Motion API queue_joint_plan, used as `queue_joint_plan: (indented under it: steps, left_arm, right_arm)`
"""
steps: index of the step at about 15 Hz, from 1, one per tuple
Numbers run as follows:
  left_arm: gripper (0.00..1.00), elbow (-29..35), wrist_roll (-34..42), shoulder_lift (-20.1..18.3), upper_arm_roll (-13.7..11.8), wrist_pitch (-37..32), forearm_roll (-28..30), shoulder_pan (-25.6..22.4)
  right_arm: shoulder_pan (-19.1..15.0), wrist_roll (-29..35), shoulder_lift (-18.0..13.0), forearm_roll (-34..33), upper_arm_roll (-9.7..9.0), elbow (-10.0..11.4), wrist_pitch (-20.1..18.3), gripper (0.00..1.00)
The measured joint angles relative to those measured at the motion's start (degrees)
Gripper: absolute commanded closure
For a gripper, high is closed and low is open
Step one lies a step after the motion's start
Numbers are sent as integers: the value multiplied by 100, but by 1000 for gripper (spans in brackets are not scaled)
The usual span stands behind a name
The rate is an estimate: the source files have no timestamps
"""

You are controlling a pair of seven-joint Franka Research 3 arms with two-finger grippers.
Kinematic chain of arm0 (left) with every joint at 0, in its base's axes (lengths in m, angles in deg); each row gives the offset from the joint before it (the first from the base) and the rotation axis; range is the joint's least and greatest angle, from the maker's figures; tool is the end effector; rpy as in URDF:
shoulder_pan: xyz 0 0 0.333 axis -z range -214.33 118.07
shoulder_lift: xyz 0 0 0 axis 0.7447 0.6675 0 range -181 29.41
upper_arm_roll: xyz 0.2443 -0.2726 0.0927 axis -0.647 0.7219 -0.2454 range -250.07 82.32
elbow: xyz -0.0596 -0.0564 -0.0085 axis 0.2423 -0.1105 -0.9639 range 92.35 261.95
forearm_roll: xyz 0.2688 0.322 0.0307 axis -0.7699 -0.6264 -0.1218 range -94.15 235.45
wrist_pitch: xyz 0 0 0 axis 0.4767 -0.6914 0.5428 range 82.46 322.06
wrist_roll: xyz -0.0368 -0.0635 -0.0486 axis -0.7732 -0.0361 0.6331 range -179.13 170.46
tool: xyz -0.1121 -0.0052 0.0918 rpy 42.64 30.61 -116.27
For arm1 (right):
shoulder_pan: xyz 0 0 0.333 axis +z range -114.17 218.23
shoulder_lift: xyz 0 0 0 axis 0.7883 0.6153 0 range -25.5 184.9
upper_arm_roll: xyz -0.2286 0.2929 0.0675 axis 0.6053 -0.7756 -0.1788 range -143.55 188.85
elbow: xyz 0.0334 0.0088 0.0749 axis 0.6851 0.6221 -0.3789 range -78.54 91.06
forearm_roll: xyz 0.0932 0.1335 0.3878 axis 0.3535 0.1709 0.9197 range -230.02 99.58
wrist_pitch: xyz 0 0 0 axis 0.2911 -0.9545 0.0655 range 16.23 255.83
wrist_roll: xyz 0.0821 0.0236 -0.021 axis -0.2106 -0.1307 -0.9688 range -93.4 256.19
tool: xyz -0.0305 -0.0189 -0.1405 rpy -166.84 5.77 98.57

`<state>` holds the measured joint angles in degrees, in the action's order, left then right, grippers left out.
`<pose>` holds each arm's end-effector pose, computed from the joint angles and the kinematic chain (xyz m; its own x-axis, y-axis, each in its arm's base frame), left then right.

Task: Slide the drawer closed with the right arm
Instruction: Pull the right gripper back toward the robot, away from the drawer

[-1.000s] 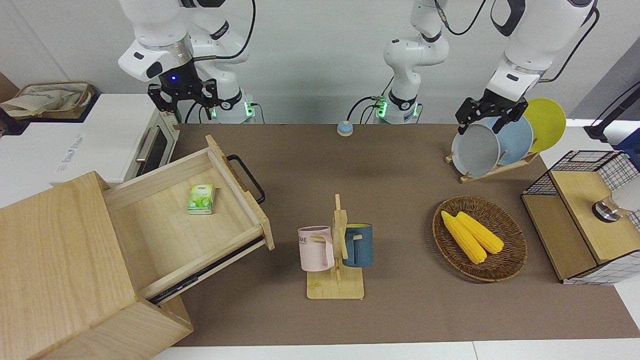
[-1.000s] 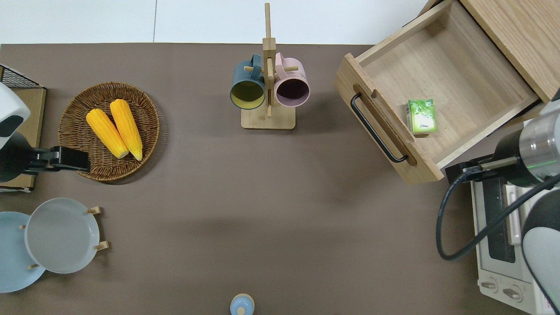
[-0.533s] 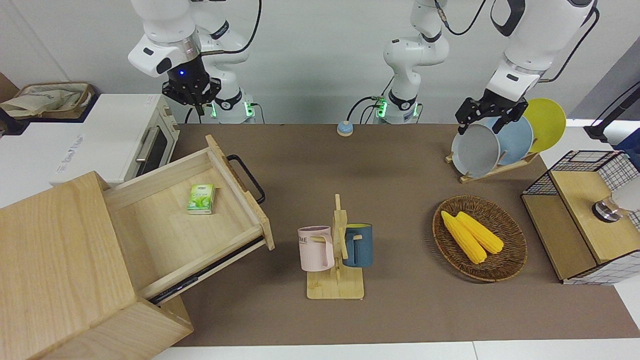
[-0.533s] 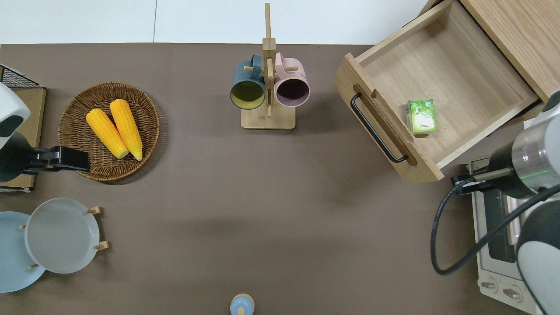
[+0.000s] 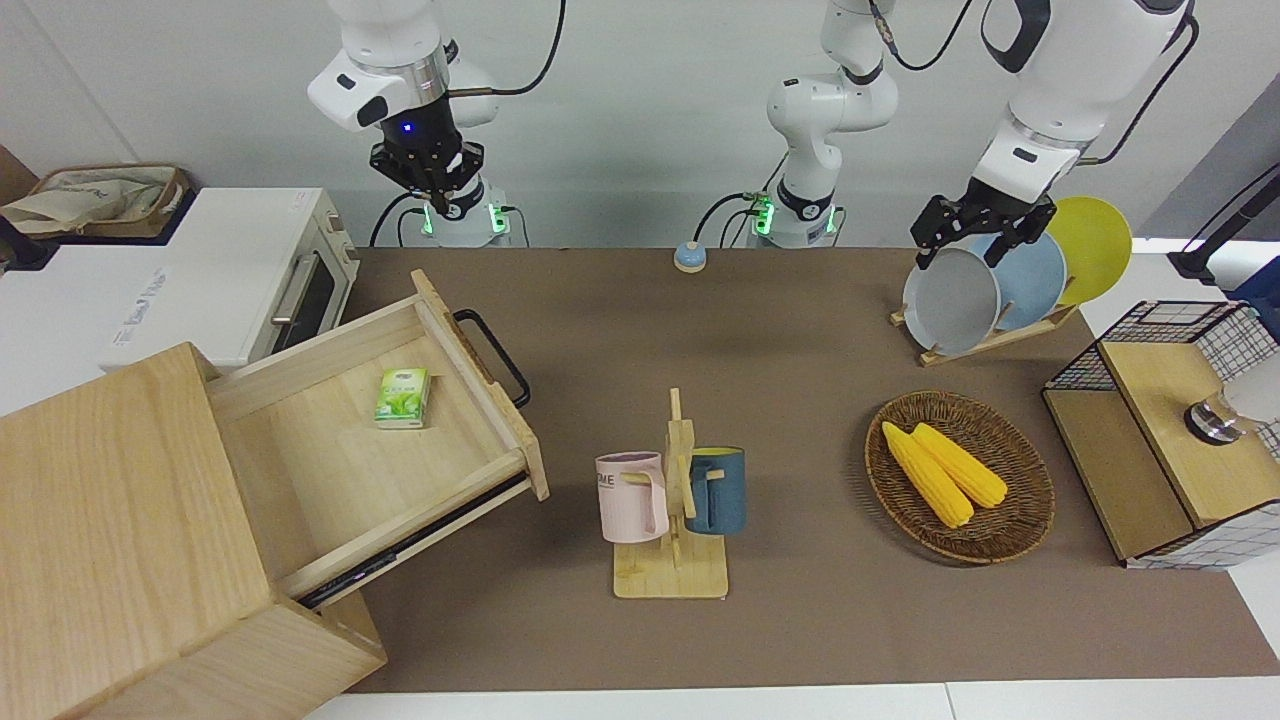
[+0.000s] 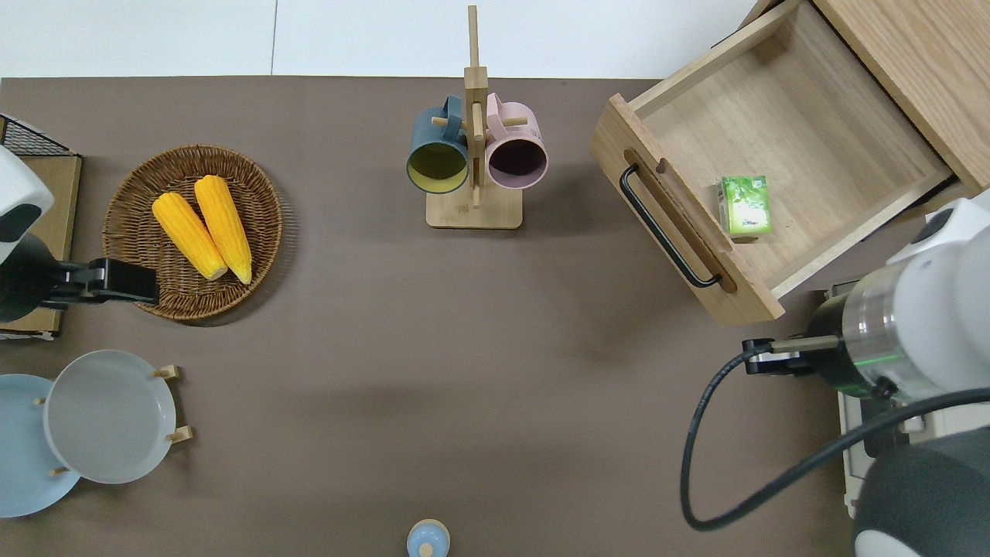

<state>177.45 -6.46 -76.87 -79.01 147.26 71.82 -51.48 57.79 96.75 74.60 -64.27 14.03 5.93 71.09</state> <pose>0.5746 -0.0187 0.6434 0.9999 0.0106 -0.0134 0.0108 -0.9998 0.0183 0.5088 0.1375 0.6731 0.9945 -0.0173 -0.1028 -0.0148 -0.9996 0.0250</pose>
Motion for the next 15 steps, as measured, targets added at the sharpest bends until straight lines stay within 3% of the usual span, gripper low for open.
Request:
queue_joint_plan:
  steps: [5, 8, 11, 15]
  left_arm:
    - [2, 0, 0, 0, 1, 0, 0, 0]
    - [5, 0, 0, 0, 1, 0, 0, 0]
    - [2, 0, 0, 0, 1, 0, 0, 0]
    - [5, 0, 0, 0, 1, 0, 0, 0]
  right_arm:
    - [228, 1300, -55, 210, -184, 365, 398, 1000]
    - [355, 1981, -56, 253, -295, 752, 952, 1000]
    - [475, 3245, -55, 255, -643, 1296, 1698, 1000]
    - [548, 4380, -57, 255, -719, 1612, 2306, 1000]
